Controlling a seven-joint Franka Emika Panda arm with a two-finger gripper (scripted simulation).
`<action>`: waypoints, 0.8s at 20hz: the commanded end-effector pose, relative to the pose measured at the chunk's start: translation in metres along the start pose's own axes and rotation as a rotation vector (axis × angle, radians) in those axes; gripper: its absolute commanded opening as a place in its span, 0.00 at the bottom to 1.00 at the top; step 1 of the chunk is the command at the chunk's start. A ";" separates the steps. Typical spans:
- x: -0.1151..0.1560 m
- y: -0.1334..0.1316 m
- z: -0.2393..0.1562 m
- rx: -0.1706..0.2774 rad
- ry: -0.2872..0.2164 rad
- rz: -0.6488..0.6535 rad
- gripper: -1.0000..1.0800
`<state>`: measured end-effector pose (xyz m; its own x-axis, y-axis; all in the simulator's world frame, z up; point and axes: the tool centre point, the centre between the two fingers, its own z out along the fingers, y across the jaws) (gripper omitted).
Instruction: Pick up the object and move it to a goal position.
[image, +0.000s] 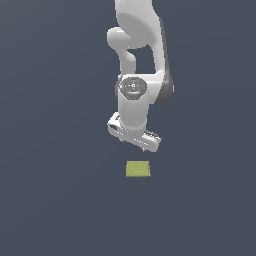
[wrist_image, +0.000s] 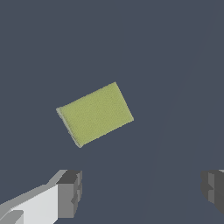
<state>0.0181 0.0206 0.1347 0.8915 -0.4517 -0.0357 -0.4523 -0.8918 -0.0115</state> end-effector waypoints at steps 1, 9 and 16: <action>0.003 -0.003 0.004 0.001 0.001 0.068 0.96; 0.012 -0.012 0.018 0.002 0.003 0.282 0.96; 0.019 -0.020 0.031 0.003 0.008 0.466 0.96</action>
<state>0.0414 0.0296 0.1063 0.6257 -0.7795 -0.0315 -0.7798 -0.6260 0.0005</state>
